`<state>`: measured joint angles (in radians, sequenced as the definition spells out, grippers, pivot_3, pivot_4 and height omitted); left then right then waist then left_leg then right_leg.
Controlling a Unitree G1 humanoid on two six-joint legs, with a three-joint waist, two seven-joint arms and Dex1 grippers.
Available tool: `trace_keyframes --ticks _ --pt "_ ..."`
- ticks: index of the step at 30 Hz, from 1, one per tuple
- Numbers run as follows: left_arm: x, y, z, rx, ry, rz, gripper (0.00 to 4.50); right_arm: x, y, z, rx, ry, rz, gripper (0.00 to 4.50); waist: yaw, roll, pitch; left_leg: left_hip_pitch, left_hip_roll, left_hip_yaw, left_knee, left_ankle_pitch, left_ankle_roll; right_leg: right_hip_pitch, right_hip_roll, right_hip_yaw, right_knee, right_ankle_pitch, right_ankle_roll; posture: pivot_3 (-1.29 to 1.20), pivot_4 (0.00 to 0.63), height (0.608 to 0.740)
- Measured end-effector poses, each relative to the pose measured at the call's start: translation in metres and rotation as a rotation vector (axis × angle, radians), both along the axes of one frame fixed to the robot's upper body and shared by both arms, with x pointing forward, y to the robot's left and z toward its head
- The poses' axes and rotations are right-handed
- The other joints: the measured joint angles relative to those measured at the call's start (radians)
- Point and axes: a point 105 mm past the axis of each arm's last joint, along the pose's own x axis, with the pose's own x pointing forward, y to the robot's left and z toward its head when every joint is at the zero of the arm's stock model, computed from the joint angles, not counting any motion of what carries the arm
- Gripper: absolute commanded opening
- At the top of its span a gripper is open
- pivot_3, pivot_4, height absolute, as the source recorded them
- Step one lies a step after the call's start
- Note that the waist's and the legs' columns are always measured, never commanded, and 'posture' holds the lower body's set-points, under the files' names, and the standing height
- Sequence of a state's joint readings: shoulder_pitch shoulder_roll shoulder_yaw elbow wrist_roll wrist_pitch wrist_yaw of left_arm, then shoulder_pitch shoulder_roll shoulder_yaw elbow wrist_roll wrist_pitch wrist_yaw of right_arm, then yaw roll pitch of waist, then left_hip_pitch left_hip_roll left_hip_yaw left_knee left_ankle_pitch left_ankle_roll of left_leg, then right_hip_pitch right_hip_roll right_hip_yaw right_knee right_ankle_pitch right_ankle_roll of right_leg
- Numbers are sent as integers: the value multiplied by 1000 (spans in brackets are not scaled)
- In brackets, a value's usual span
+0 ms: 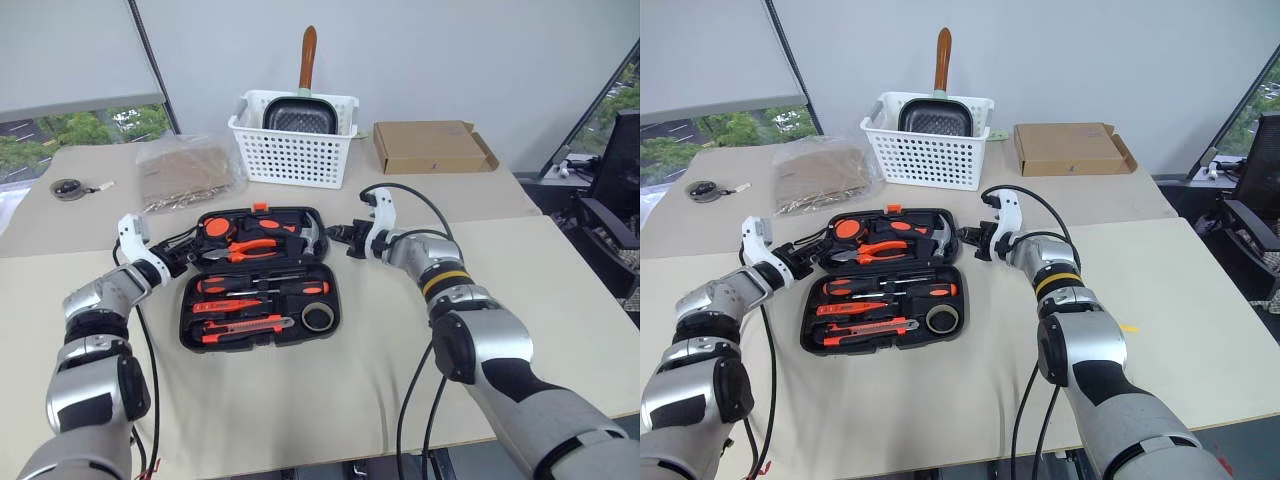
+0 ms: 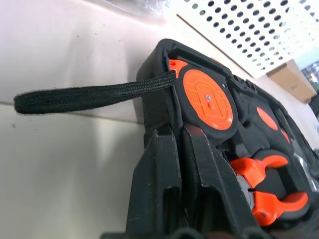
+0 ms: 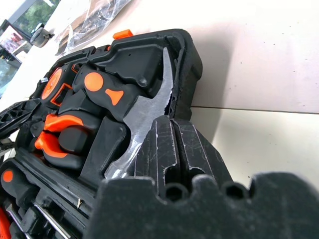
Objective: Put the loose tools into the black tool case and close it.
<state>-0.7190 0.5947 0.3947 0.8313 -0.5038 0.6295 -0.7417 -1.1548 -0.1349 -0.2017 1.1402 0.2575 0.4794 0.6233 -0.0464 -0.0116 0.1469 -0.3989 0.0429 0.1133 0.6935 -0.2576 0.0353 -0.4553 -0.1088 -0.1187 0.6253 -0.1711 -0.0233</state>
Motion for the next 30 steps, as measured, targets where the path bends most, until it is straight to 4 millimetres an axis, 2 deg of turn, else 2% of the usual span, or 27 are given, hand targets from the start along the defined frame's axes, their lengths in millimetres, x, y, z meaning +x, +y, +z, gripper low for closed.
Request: trace_keyframes --ticks 3,8,13,20,30 --pt "-8 0 1 11 4 11 24 -1 1 0 6 -3 11 0 0 0 0 0 0 0 0 0 0 0 -1 0 -1 0 0 0 150 700" --pt "-20 -13 2 20 -15 81 0 -8 -6 8 5 -58 81 1438 7 0 0 -1 -1 -1 0 -1 1 0 -2 0 -1 0 0 0 150 700" --pt "-34 -26 -2 -9 -3 97 0 -9 -16 7 -12 -51 62 1438 11 0 0 0 -3 -1 0 -1 2 0 -4 1 -1 0 0 0 150 700" --pt "-36 -23 -4 -28 14 147 0 -11 -20 -4 -58 -2 47 1438 7 0 0 0 -3 -1 0 -1 2 0 -3 0 1 -1 1 0 150 700" --pt "-36 -24 -3 -37 16 144 0 -16 -16 -3 -71 3 92 1438 7 0 0 0 -3 -1 0 -1 2 0 -3 0 1 0 1 0 150 700"
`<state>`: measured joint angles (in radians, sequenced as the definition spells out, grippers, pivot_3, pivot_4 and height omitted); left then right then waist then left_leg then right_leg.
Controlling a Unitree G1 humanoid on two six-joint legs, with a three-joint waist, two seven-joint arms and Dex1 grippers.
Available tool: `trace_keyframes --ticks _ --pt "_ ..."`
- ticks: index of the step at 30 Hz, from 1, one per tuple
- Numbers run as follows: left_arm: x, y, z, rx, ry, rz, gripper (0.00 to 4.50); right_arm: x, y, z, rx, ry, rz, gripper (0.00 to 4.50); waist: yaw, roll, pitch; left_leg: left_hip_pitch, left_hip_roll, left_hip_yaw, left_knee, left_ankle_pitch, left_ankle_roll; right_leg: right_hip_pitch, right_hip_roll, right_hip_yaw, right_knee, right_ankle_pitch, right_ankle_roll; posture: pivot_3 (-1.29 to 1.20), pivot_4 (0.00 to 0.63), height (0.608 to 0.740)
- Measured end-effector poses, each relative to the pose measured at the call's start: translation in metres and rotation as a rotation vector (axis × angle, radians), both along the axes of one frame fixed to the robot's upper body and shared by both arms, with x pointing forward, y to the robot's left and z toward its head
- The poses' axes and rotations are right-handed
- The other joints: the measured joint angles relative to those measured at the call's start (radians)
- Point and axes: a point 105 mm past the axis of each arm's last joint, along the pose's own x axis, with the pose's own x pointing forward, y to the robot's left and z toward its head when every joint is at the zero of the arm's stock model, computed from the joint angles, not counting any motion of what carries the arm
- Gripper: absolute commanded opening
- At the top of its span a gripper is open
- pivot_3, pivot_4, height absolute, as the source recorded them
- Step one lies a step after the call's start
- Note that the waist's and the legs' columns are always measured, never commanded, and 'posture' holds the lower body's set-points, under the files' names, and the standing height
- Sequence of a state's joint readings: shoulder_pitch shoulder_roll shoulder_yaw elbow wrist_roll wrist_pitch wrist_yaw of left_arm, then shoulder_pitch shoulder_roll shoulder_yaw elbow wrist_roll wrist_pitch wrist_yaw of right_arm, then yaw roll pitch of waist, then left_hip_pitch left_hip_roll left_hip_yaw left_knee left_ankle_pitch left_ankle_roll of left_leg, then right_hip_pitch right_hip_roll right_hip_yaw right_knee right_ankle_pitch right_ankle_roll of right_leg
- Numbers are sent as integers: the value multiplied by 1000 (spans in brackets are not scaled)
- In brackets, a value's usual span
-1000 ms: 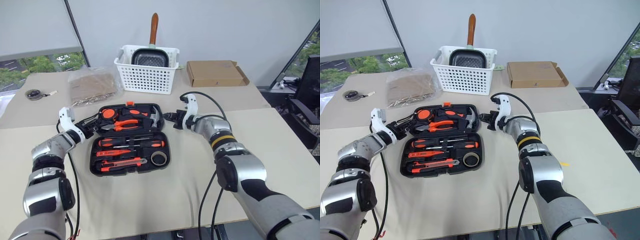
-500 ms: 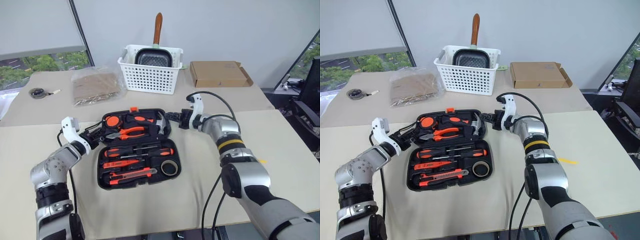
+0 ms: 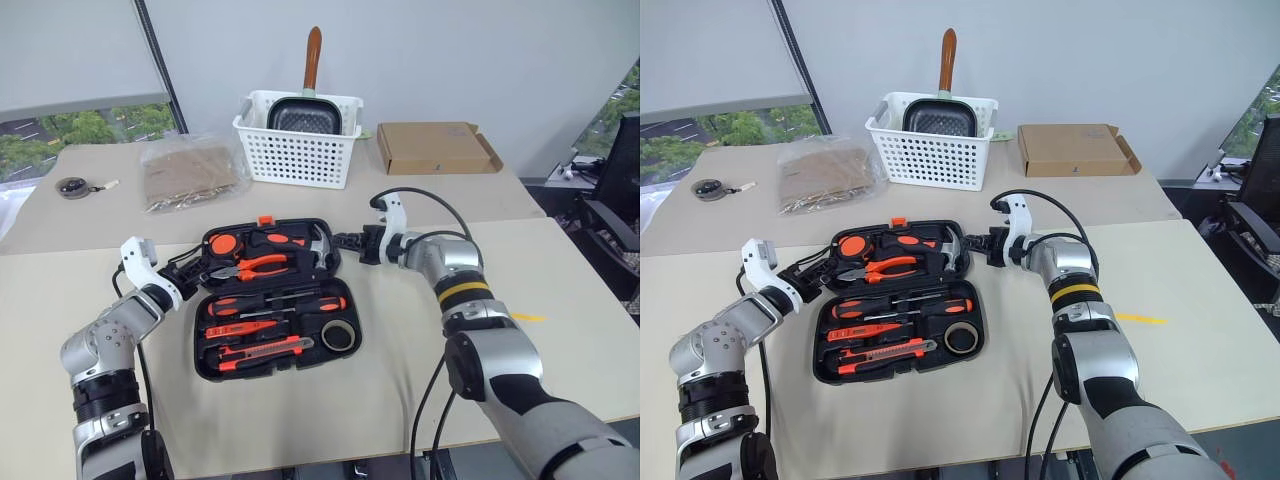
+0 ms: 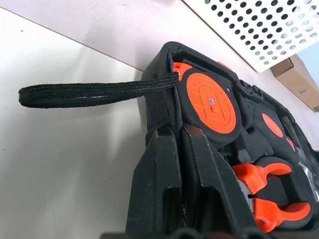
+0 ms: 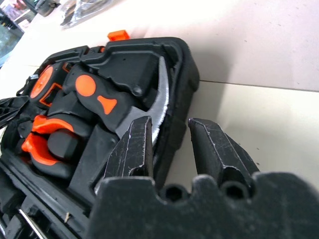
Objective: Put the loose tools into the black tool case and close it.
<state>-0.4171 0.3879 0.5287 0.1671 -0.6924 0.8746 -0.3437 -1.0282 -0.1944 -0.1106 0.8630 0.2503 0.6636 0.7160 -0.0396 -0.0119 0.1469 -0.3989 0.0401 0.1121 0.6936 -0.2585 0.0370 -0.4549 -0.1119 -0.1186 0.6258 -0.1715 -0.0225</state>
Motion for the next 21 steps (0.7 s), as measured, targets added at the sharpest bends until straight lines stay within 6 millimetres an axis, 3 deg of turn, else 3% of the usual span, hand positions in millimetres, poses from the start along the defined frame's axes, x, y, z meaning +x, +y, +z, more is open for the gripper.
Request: trace_keyframes --ticks 7,8,11,21 --pt "0 -1 0 -1 0 -2 0 -4 2 -7 -16 35 21 1438 0 0 0 0 0 0 0 0 0 0 0 0 0 0 0 0 150 700" --pt "0 -1 0 -1 0 -2 0 -4 2 -7 -16 35 21 906 0 0 0 0 0 0 0 0 0 0 0 0 0 0 0 0 150 700" --pt "0 0 -1 -1 1 -2 0 -5 4 -6 -5 32 27 48 0 0 0 0 0 0 0 0 0 0 0 0 0 0 0 0 150 700" --pt "-9 1 7 105 -27 -130 0 -2 2 -2 -1 -3 8 48 4 -1 0 0 0 -1 1 0 0 0 0 0 0 -2 4 0 150 700"
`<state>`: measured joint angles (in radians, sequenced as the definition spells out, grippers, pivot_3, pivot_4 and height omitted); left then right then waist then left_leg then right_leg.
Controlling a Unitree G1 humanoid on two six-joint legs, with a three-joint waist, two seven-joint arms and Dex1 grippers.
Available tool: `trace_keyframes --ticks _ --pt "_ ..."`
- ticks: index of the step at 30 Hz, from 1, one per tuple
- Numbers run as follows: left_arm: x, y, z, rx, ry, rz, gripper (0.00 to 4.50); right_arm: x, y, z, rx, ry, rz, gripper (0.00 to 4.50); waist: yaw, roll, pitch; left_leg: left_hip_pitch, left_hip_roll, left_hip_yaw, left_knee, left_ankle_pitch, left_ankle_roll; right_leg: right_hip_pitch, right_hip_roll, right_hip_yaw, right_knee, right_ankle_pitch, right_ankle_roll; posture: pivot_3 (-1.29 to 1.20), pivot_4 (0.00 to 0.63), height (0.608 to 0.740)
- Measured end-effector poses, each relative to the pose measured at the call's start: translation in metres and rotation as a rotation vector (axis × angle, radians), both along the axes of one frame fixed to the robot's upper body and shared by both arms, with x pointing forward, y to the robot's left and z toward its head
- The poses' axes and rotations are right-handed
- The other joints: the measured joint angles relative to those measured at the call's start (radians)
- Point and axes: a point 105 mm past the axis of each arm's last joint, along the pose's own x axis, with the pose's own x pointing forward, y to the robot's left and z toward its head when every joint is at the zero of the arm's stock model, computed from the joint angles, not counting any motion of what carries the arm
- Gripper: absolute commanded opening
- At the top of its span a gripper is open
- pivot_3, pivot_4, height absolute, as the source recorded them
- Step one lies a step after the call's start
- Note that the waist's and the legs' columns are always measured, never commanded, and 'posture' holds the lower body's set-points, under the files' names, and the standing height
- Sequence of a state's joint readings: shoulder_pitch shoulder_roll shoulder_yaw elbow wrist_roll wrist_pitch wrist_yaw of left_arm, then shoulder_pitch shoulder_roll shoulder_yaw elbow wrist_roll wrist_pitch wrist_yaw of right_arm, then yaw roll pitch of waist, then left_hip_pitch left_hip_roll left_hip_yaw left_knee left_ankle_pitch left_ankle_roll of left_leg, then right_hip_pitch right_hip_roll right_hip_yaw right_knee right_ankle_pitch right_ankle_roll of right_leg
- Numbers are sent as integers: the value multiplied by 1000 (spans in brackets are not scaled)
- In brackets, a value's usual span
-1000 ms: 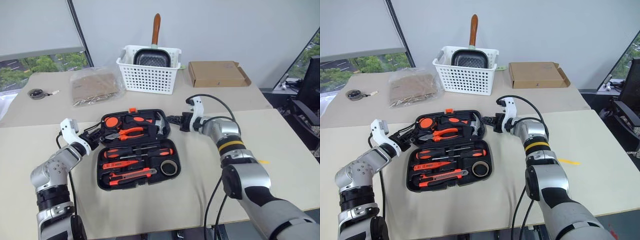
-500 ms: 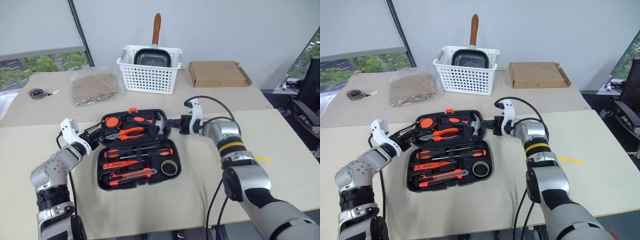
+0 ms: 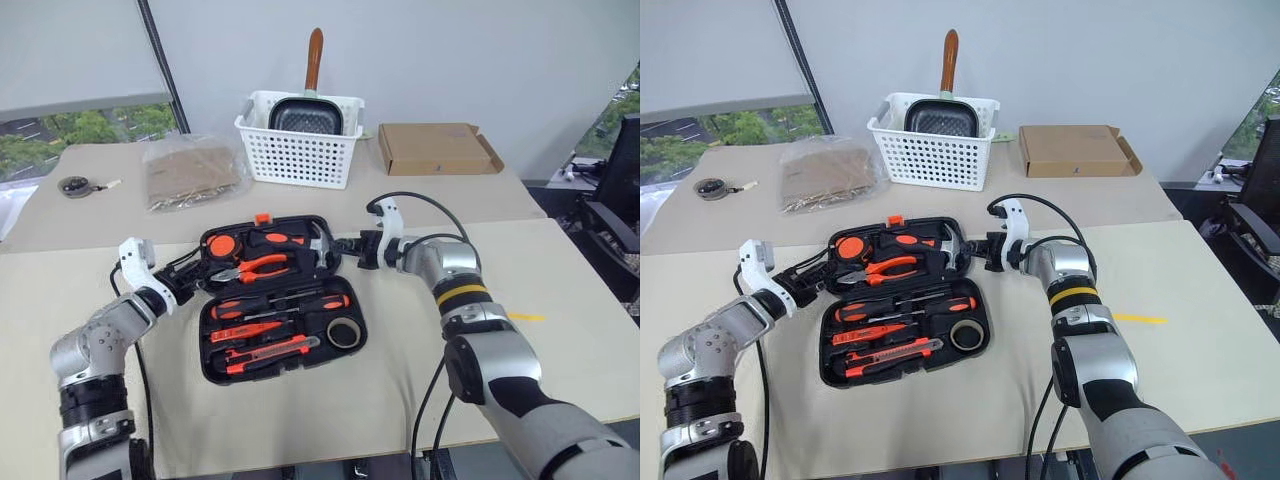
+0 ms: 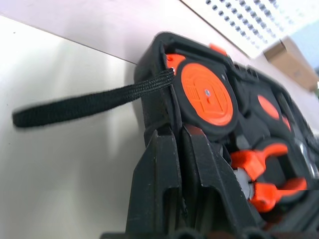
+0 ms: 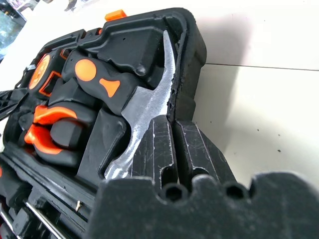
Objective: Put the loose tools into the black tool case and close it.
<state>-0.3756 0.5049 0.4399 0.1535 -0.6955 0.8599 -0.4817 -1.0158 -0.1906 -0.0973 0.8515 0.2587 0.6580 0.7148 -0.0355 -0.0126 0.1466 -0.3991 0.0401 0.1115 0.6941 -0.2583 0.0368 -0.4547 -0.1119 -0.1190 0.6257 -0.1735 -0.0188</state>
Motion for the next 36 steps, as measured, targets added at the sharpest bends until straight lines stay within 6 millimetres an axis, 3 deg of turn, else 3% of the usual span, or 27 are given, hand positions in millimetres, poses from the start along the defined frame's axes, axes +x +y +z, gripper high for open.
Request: trace_keyframes --ticks 10,26,36 --pt "3 -1 15 31 11 -125 0 5 -7 7 17 -88 -8 48 4 -2 1 -1 0 0 0 0 0 0 0 0 -1 0 0 0 150 700" --pt "-13 -6 31 33 11 -373 0 7 -18 22 38 -225 17 48 3 -3 2 -2 -1 0 -1 0 0 -2 0 -1 -2 0 0 0 150 700" --pt "9 -13 48 450 -299 -336 0 -6 -34 31 49 -467 93 48 7 -3 2 -2 -1 1 -1 0 0 -2 -1 0 -2 2 -4 0 150 700"
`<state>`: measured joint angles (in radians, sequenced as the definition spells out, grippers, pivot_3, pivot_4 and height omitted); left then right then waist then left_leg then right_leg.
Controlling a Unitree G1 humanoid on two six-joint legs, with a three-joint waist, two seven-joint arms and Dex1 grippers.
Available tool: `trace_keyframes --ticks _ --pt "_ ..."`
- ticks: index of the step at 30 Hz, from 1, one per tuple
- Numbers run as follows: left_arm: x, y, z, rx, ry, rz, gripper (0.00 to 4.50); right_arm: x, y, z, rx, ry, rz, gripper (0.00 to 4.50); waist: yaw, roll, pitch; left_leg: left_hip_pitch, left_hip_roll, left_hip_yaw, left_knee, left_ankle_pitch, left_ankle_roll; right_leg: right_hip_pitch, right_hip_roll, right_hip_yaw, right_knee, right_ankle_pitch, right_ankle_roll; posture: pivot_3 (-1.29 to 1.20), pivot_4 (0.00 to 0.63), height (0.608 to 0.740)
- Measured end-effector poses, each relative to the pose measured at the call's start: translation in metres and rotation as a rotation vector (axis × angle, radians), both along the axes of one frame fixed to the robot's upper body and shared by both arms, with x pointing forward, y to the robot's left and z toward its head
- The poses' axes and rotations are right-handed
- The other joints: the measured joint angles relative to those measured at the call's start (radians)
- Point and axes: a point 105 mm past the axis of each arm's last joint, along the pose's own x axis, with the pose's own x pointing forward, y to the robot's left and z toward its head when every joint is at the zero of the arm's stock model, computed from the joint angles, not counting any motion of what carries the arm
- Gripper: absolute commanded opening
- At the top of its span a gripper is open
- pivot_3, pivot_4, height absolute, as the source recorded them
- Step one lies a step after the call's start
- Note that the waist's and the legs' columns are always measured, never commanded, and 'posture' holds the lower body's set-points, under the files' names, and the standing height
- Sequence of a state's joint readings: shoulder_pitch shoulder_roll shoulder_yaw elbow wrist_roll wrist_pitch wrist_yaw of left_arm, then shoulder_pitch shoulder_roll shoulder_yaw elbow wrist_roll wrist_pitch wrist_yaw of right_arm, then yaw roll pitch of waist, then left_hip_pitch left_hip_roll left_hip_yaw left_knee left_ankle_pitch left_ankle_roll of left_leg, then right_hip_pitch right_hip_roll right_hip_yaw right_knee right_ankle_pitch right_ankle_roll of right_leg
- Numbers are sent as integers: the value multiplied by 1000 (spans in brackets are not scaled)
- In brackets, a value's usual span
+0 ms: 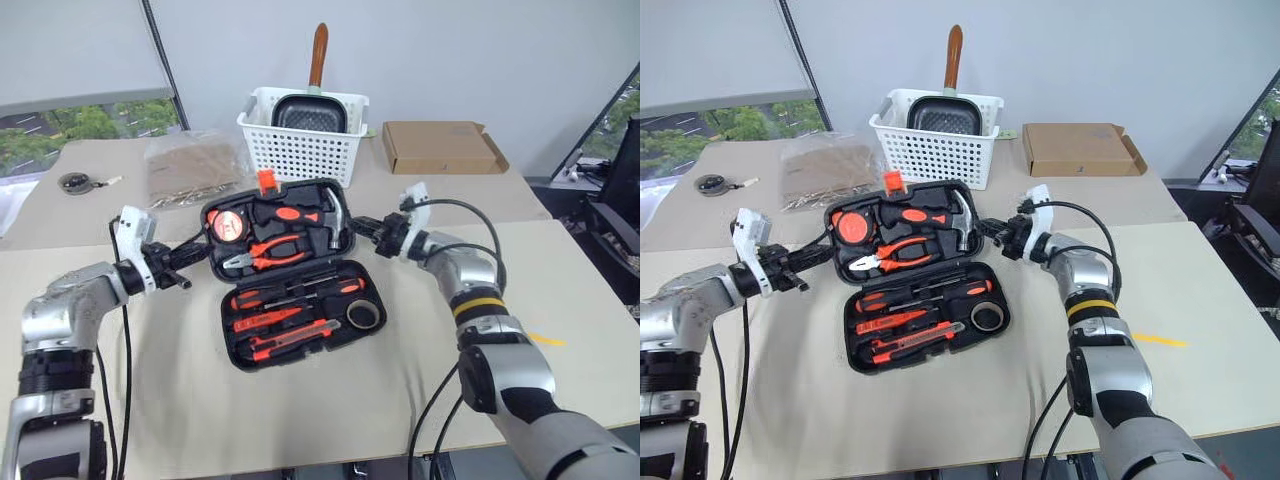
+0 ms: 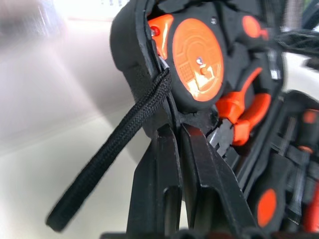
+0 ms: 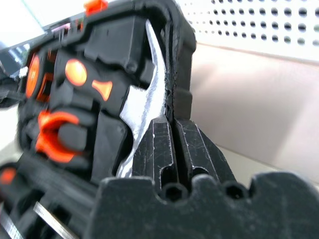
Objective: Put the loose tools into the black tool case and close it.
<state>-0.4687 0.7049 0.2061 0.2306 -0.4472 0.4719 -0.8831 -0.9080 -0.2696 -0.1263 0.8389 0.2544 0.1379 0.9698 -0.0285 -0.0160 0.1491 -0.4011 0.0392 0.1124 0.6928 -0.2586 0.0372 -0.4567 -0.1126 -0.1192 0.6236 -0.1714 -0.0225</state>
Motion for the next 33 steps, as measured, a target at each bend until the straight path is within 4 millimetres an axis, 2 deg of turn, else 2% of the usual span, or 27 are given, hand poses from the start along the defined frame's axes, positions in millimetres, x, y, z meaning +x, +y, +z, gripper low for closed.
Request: trace_keyframes --ticks 4,12,18,23,24,25,26,30,32,33 --pt "2 -3 0 183 -169 8 0 -6 -4 -3 -55 -116 9 48 1 0 0 1 0 1 -1 0 0 0 0 0 0 0 0 0 150 700" --pt "5 -10 1 367 -406 23 0 -17 -13 -3 -183 -361 32 48 10 0 0 2 1 1 0 0 0 0 0 0 0 -2 3 0 150 700" --pt "-3 -9 -7 415 -512 68 0 -33 -13 -10 -249 -527 62 48 11 0 0 4 2 2 0 0 1 1 0 0 1 -1 1 0 150 700" --pt "-16 -8 -18 409 -507 74 0 -44 -15 -19 -281 -595 76 48 10 0 0 7 4 4 0 -2 3 2 0 1 1 -3 5 0 150 700" --pt "-20 -8 -20 377 -491 66 698 -46 -16 -21 -290 -594 86 361 11 0 0 8 4 4 0 -3 6 2 0 1 1 -3 6 0 150 700" --pt "-25 -8 -23 347 -470 43 870 -48 -17 -23 -303 -596 100 722 11 0 0 9 5 4 0 -4 7 2 0 1 1 -4 6 0 150 700" --pt "-30 -10 -25 312 -446 16 1220 -52 -17 -25 -324 -599 130 900 11 0 0 9 5 5 0 -4 7 2 0 1 1 -4 6 0 150 700" --pt "-55 -18 -36 174 -317 -123 2630 -67 -20 -38 -337 -533 217 2220 19 0 0 10 7 4 1 -4 6 3 1 0 2 -5 5 0 150 700" --pt "-67 -21 -37 81 -253 -166 3347 -77 -23 -47 -345 -468 261 2226 25 1 0 8 7 4 1 -4 6 2 0 1 1 -5 5 0 150 700" --pt "-74 -20 -39 -12 -189 -167 3703 -86 -33 -47 -374 -426 299 2226 28 2 1 8 6 4 2 -4 7 2 -1 1 1 -5 5 0 150 700"
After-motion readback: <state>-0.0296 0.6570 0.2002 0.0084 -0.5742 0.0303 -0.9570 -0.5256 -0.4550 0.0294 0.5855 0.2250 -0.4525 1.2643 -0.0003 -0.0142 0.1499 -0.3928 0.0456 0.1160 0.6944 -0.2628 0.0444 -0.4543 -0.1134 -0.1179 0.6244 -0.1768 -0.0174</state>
